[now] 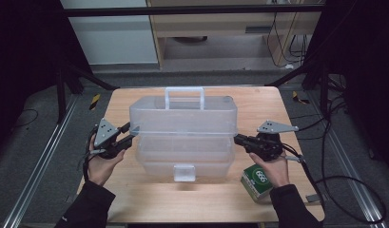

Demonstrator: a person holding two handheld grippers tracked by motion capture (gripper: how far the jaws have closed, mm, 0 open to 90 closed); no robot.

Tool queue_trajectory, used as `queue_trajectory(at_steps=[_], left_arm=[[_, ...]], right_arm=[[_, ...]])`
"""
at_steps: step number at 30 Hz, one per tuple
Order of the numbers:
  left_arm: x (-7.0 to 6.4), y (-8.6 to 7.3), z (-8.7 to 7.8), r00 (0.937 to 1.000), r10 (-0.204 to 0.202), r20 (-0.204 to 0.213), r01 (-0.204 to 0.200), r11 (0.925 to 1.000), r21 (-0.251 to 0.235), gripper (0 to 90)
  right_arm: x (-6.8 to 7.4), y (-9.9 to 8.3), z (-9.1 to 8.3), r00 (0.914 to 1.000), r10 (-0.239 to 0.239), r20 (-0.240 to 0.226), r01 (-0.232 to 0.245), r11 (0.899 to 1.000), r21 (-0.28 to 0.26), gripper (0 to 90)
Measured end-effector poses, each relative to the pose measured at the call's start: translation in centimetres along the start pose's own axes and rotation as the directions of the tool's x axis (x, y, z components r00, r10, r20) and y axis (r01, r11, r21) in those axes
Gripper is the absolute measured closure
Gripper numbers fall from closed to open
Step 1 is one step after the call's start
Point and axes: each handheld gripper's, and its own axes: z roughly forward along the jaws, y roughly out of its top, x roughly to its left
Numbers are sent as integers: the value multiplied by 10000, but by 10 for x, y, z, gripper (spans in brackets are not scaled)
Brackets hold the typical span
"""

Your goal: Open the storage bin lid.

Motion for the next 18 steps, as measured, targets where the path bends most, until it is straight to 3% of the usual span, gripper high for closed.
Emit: queue_trajectory(at_steps=[5,8,18], left_arm=[[0,0,0,10000,-25,3,25,10000,42,660],[0,1,0,10000,-58,26,58,10000,65,657],[1,2,-1,9998,-205,71,205,9998,22,644]], right_arm=[[-2,-5,4,9994,-69,343,47,9979,640,765],[-5,-10,7,9988,215,444,-254,9957,895,741],[-5,-19,23,9986,338,417,-402,9856,1642,733]])
